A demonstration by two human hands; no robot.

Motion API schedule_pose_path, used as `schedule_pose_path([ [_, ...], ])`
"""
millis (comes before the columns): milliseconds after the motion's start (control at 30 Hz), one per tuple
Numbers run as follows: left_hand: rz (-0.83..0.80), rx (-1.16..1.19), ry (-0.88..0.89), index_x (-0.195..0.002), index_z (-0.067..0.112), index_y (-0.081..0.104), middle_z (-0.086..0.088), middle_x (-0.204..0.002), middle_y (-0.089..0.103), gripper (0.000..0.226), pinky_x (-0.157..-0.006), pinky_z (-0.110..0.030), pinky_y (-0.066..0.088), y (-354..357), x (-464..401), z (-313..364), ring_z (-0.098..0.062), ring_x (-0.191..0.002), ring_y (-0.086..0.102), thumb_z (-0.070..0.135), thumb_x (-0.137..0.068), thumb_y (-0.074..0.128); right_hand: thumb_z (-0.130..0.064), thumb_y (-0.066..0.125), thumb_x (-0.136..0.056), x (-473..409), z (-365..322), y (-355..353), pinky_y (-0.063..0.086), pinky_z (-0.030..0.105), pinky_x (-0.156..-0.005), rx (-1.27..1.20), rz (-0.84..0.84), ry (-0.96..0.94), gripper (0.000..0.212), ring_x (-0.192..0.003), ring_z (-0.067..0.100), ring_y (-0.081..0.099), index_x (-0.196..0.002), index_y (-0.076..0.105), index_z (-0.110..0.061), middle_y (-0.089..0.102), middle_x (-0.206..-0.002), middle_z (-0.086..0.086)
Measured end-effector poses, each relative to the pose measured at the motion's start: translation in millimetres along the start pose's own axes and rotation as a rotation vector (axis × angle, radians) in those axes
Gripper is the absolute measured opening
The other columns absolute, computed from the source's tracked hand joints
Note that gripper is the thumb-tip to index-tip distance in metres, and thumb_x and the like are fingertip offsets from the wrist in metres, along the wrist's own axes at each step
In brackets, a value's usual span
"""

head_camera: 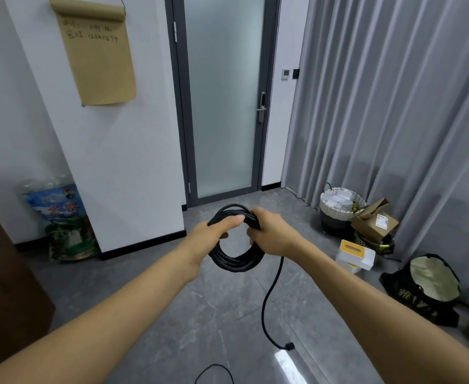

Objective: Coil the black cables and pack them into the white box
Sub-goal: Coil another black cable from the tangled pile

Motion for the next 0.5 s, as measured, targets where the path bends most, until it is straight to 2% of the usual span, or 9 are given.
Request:
schedule_pose_path([
  [67,0.111,0.049,0.014,-0.092,0.022,0.065,-0.001,-0.103,0.063,0.043,-0.095,-0.032,0.043,4.9,1.8,1.4,-0.015,-0.099,0.057,0.06,-0.073,0.066,-0.011,0.046,-0.091,-0.4,-2.7,2.9,0.052,0.042,-0.074,-0.034,0.018,0.011,0.006,-0.085,0.029,0.063,-0.096,0.044,-0.014,0.065,-0.093,0.014],
  [167,0.333,0.123,0.049,-0.087,0.009,0.066,-0.002,-0.078,0.06,0.055,-0.071,-0.028,0.045,9.4,2.5,2.2,-0.016,-0.071,0.053,0.063,-0.077,0.06,-0.012,0.046,-0.091,-1.5,-8.3,7.5,0.05,0.035,-0.067,-0.084,0.047,0.025,0.006,-0.076,0.023,0.061,-0.097,0.045,-0.013,0.064,-0.091,0.013],
  [233,0.383,0.132,0.096,-0.084,0.005,0.065,0.001,-0.066,0.053,0.055,-0.059,-0.026,0.047,10.9,4.2,2.2,-0.016,-0.06,0.048,0.06,-0.081,0.057,-0.013,0.046,-0.091,-0.8,-10.1,9.7,0.049,0.032,-0.064,-0.104,0.058,0.027,0.007,-0.074,0.021,0.06,-0.097,0.045,-0.012,0.064,-0.092,0.014],
  [300,0.395,0.113,0.143,-0.084,0.005,0.066,0.004,-0.063,0.053,0.054,-0.051,-0.024,0.045,10.4,6.3,0.2,-0.014,-0.057,0.046,0.058,-0.082,0.056,-0.013,0.046,-0.091,0.8,-10.6,11.3,0.048,0.03,-0.062,-0.118,0.045,0.023,0.007,-0.073,0.02,0.059,-0.098,0.045,-0.012,0.064,-0.092,0.014],
  [433,0.434,0.024,0.168,-0.078,0.008,0.066,-0.002,-0.068,0.061,0.053,-0.055,-0.03,0.047,5.9,6.6,-5.3,-0.017,-0.052,0.05,0.06,-0.081,0.057,-0.017,0.051,-0.09,3.8,-6.5,14.4,0.047,0.026,-0.061,-0.127,-0.011,-0.01,0.009,-0.076,0.018,0.061,-0.097,0.047,-0.013,0.068,-0.09,0.009],
  [500,0.454,-0.035,0.175,-0.077,0.008,0.067,-0.01,-0.076,0.067,0.053,-0.064,-0.037,0.052,0.8,3.2,-7.2,-0.023,-0.059,0.057,0.061,-0.08,0.058,-0.033,0.059,-0.089,4.8,-1.4,12.1,0.045,0.024,-0.065,-0.117,-0.038,-0.047,0.028,-0.079,0.014,0.06,-0.107,0.049,-0.016,0.066,-0.095,0.005],
])
Point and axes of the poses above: each hand's wrist, its own x-axis away from the middle knuckle, its own y-axis out of the palm, z = x × y, the point moved 1 cm from there along -x, towards the middle knuckle
